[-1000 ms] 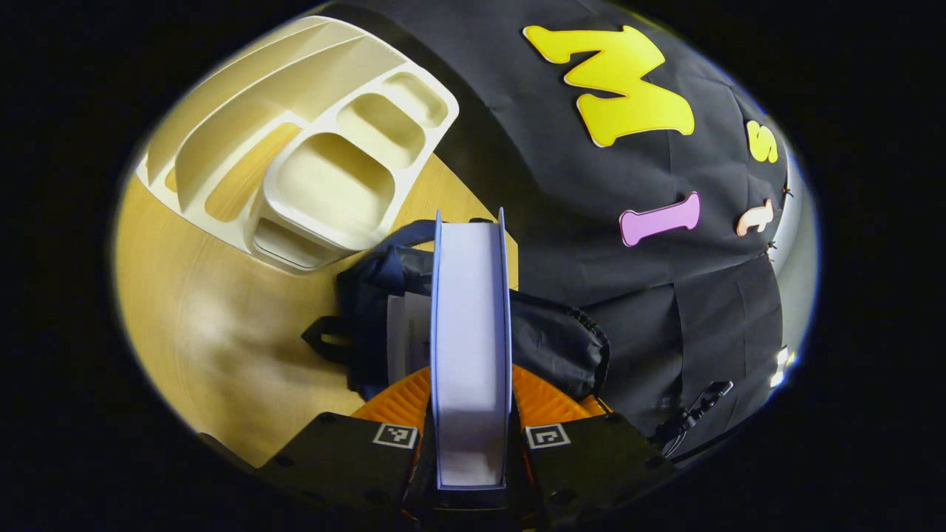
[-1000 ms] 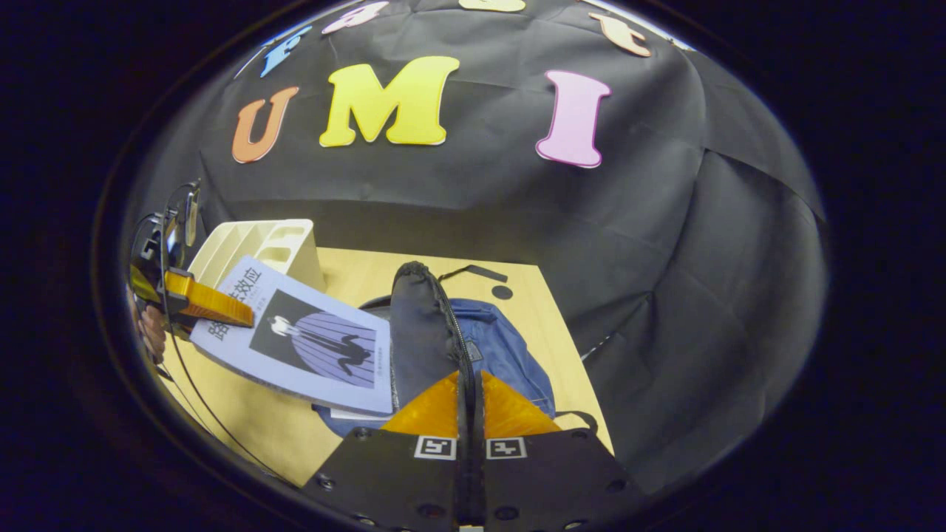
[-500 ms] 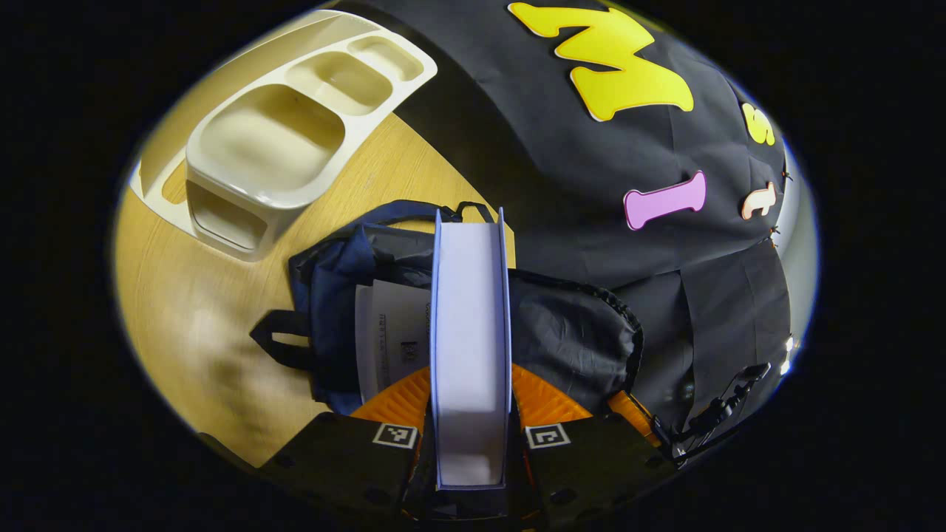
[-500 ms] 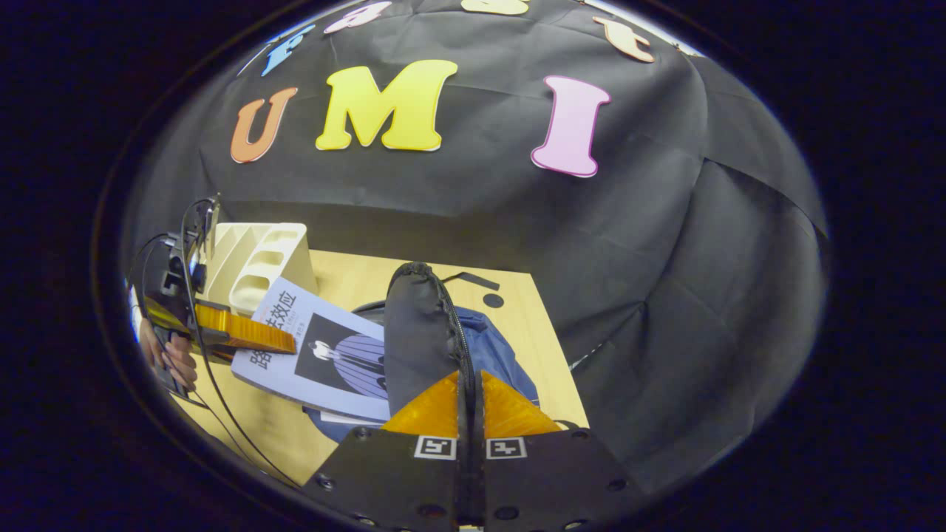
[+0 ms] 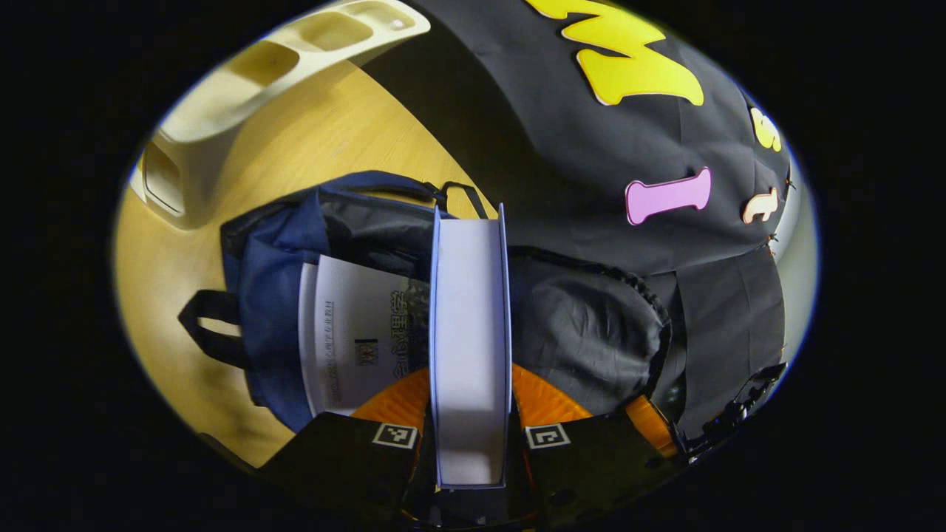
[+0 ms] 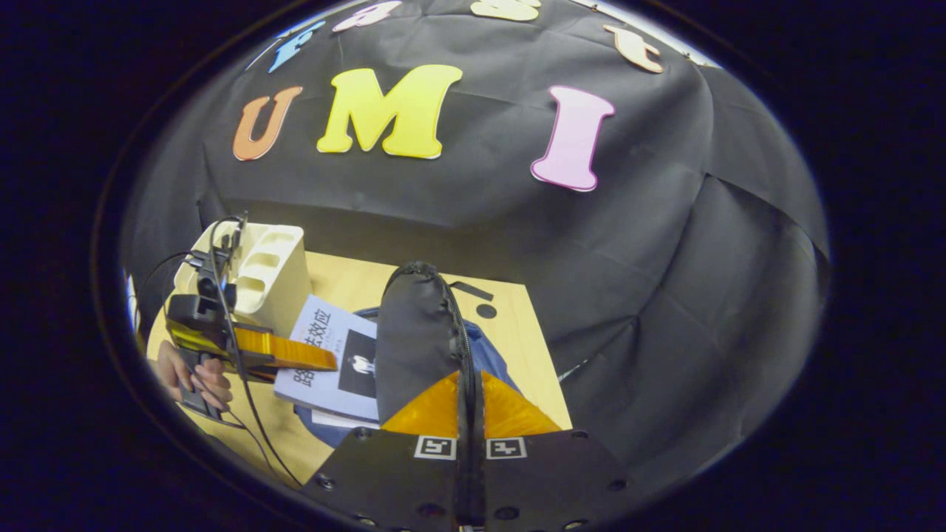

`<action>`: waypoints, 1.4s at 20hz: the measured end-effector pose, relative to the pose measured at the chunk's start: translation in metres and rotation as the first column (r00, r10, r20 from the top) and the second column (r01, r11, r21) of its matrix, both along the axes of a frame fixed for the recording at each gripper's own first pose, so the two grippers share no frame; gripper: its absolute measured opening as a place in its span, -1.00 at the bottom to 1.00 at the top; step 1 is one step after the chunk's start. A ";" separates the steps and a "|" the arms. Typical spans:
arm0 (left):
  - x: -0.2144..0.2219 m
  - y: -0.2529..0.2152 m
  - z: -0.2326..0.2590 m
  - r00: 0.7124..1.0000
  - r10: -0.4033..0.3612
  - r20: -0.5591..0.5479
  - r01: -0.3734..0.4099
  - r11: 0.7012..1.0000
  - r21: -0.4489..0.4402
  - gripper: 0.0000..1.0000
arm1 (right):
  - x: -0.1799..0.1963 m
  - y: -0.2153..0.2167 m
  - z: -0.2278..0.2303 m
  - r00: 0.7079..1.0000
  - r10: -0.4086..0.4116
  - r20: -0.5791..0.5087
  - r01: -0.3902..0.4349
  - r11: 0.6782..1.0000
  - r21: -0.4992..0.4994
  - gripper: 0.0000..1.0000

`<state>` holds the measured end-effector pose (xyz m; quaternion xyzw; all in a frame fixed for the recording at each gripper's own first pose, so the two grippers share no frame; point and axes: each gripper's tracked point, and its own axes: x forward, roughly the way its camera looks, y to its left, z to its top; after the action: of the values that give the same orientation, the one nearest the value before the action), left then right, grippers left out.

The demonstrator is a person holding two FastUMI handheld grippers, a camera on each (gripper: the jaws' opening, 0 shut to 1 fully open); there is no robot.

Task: Open the schoolbag, grab two books from the bookshelf and put them into the schoolbag.

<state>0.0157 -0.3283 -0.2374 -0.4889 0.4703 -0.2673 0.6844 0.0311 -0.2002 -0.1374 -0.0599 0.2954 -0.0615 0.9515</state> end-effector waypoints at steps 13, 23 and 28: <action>-0.009 -0.035 -0.037 0.990 -0.120 -0.079 0.124 0.992 0.037 0.21 | 0.001 0.003 -0.011 1.000 0.001 -0.023 0.000 1.000 0.026 -1.00; -0.017 0.026 -0.047 0.977 -0.181 -0.112 0.211 0.892 0.400 0.74 | 0.008 0.026 -0.022 0.999 0.030 -0.031 -0.027 0.996 0.090 -1.00; -0.012 0.074 -0.022 0.976 -0.219 -0.014 0.185 0.785 0.591 0.86 | 0.010 0.041 -0.021 0.999 0.046 -0.017 -0.044 0.993 0.105 -1.00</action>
<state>0.0038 -0.2547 -0.2594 -0.1921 0.5604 -0.1935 0.7821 0.0407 -0.1588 -0.1579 -0.0171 0.3059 -0.0240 0.9516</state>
